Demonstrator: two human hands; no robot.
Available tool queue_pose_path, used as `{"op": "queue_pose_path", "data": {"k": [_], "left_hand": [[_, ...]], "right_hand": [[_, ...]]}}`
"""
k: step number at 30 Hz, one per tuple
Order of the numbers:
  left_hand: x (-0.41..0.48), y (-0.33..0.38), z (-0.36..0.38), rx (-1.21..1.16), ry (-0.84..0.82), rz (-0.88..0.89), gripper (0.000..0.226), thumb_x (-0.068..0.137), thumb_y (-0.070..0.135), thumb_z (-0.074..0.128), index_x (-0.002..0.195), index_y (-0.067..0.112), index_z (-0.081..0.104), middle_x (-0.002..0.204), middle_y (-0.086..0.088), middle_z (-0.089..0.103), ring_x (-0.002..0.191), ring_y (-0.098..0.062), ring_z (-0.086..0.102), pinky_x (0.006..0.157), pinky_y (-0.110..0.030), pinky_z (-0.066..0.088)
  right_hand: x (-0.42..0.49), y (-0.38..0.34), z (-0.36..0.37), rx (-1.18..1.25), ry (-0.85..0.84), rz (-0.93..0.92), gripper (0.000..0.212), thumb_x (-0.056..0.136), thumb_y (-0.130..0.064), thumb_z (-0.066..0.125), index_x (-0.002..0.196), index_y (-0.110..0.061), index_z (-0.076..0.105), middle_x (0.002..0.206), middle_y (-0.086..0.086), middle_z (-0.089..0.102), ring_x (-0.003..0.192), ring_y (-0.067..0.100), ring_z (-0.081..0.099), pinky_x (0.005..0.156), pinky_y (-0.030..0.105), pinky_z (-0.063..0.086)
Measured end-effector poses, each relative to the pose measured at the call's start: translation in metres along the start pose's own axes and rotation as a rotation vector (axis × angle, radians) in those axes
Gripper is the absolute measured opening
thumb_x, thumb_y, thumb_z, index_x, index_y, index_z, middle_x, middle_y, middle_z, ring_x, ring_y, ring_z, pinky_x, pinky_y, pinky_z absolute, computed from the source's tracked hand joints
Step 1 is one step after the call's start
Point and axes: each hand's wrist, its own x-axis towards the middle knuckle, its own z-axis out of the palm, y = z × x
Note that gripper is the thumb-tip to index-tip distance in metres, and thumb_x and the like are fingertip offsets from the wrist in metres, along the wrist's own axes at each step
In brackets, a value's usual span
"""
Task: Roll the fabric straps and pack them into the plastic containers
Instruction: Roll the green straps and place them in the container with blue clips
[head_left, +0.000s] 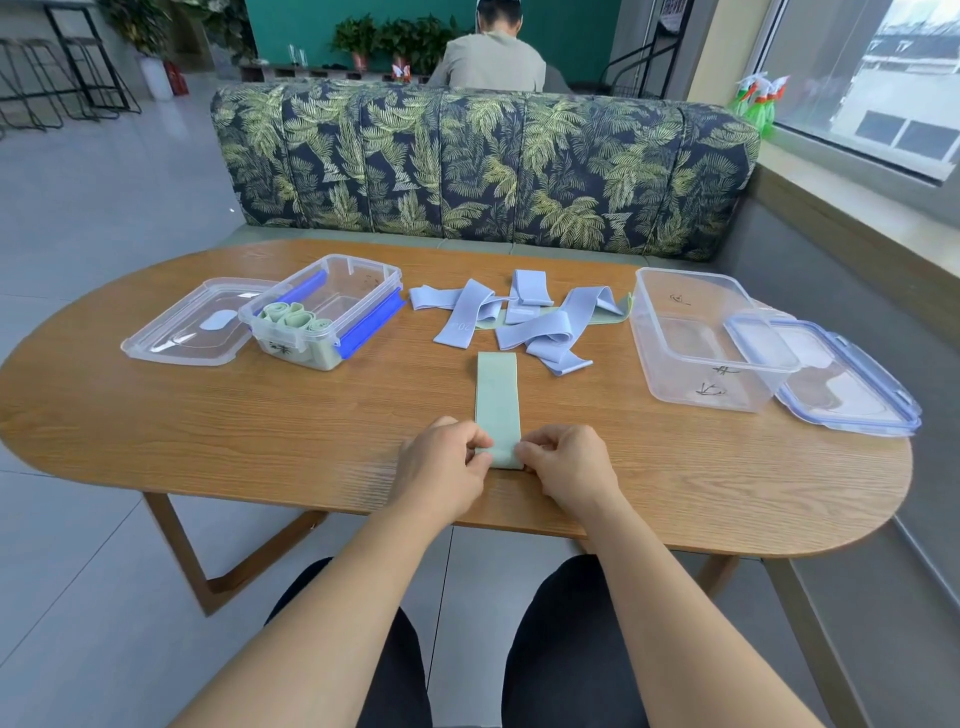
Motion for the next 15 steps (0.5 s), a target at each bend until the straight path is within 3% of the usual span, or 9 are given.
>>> {"op": "queue_pose_path", "data": {"k": [4,11,15], "left_hand": [[0.0022,0.0006,0.0005,0.034,0.000,-0.005,0.011,0.091,0.029,0.059,0.100,0.029,0.066,0.100,0.009,0.058,0.090,-0.012,0.059,0.093,-0.035,0.042],[0.0039,-0.0020,0.0009,0.046,-0.038,0.022,0.016,0.093,0.033,0.056,0.106,0.029,0.065,0.108,0.010,0.056,0.097,-0.012,0.057,0.093,-0.034,0.040],[0.0019,-0.0064,0.0037,-0.058,-0.067,0.057,0.028,0.088,0.025,0.065,0.116,0.026,0.062,0.113,0.011,0.051,0.097,-0.011,0.056,0.091,-0.031,0.046]], "right_hand": [[-0.0007,0.0011,0.0020,0.039,0.048,0.026,0.011,0.082,-0.037,0.067,0.080,-0.027,0.072,0.074,-0.010,0.067,0.069,0.015,0.058,0.073,0.036,0.053],[-0.0008,-0.0050,0.0011,-0.015,0.057,0.101,0.025,0.085,-0.037,0.063,0.063,-0.024,0.063,0.067,-0.005,0.063,0.065,0.017,0.055,0.060,0.027,0.041],[0.0025,-0.0087,0.0021,-0.037,0.062,0.139,0.024,0.084,-0.041,0.062,0.068,-0.023,0.065,0.075,-0.003,0.068,0.069,0.020,0.058,0.067,0.029,0.046]]}}
